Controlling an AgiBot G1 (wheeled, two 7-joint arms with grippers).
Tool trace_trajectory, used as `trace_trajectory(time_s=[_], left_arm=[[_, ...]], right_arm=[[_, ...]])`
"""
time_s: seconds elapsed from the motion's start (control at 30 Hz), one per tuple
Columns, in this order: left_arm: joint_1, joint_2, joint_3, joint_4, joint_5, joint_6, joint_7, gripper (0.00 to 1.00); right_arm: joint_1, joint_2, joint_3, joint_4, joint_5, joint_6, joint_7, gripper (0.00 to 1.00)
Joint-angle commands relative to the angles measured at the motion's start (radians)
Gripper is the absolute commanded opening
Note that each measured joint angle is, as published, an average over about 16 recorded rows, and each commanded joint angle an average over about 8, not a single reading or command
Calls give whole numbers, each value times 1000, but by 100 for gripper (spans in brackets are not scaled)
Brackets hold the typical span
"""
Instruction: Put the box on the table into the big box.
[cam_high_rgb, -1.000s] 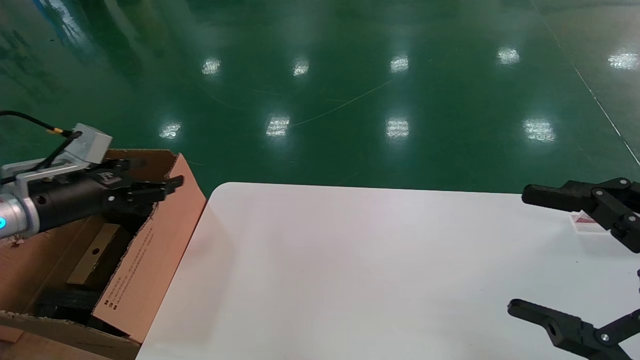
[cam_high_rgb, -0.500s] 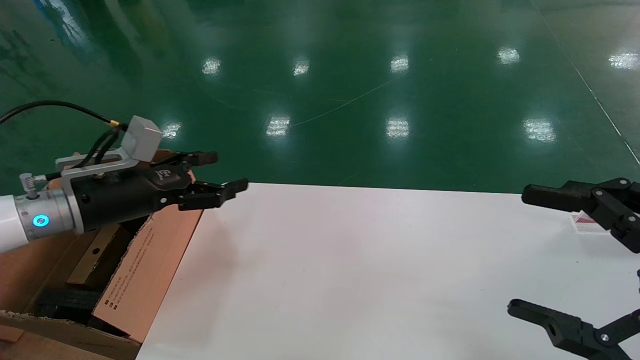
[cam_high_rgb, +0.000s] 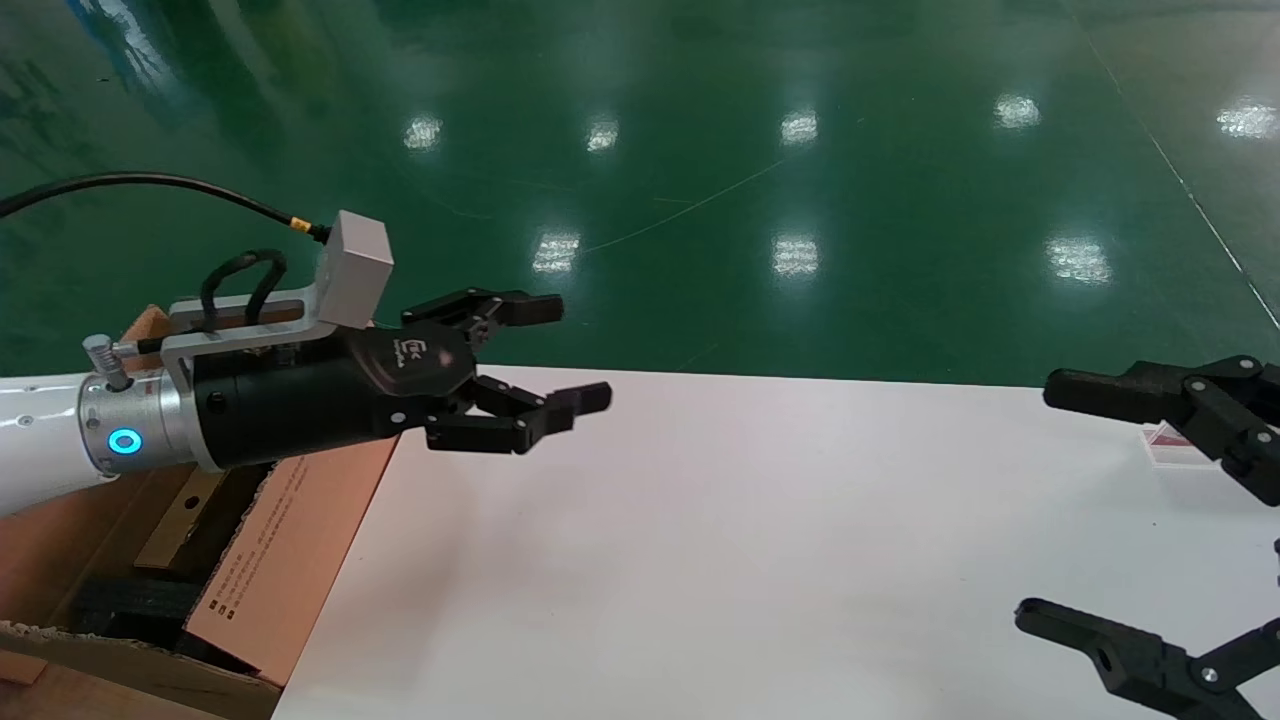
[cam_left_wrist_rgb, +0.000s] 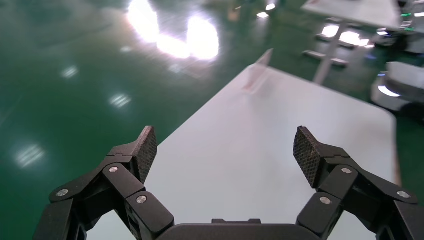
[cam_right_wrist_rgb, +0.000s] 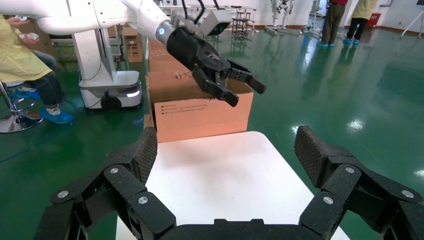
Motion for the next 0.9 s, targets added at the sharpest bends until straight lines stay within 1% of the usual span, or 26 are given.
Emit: trace_trajectory(time_s=[0.03,0.63,0.73,0.9], left_arm=[[-14,16,-7,-5,-3,36,6,100],[-135,157,-65,-50,-29,345,60,100],[-146,170,-71,-54,-31,373,65,100],[-151,176,-74,-56,-33,386,67,100]], right_arm=[[0,0,0,0,0,0,0,100],[0,0,0,0,0,0,0,100],[0,0,0,0,0,0,0,100],[0,0,0,0,0,0,0,100]])
